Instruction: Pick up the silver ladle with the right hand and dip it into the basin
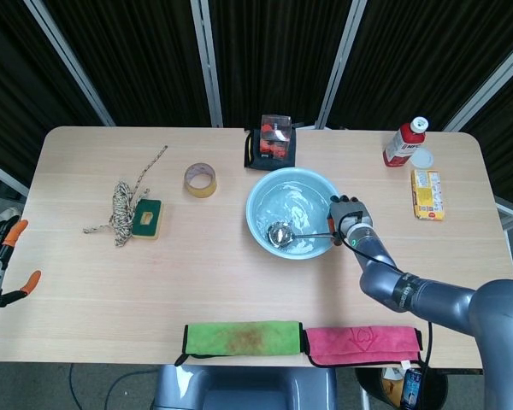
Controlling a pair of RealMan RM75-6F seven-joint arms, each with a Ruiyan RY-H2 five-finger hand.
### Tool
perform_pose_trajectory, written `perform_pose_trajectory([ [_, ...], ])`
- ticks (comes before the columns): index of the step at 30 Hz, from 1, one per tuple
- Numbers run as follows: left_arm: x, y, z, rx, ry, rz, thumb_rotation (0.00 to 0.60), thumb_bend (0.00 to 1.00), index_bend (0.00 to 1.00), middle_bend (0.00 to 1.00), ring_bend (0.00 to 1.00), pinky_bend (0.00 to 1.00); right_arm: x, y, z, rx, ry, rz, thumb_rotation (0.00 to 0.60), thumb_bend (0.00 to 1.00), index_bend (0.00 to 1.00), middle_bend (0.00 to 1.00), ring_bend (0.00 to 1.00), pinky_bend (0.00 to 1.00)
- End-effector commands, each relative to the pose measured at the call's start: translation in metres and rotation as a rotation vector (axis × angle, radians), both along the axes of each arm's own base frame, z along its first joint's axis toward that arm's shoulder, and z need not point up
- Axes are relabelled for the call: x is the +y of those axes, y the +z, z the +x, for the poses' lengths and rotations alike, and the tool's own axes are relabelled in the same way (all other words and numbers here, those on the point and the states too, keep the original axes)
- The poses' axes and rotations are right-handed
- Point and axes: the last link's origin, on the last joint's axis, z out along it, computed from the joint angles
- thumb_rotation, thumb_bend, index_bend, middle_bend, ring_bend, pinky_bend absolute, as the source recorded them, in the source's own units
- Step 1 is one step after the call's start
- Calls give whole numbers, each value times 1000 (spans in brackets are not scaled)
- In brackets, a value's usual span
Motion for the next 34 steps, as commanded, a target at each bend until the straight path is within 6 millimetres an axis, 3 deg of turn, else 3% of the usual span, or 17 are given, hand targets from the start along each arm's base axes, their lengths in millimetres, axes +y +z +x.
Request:
perform_pose_trajectory([
  [1, -1, 1, 0, -4, -5, -2, 600, 319, 0, 0, 0, 0, 1, 9, 8, -11, 6, -17, 600, 412, 687, 0, 0, 0],
  [15, -7, 8, 2, -33, -27, 7, 600, 318, 0, 0, 0, 0, 20, 59, 43, -86, 23, -69, 600, 412, 688, 0, 0, 0],
  [21, -8, 7, 3, -30, -37, -3, 600, 320, 0, 0, 0, 0, 26, 75, 49, -113, 20, -82, 600, 413, 688, 0, 0, 0],
  [34, -12, 9, 4, -31, -53, 6, 600, 318, 0, 0, 0, 0, 27, 78, 40, -102, -5, -84, 600, 413, 688, 0, 0, 0],
])
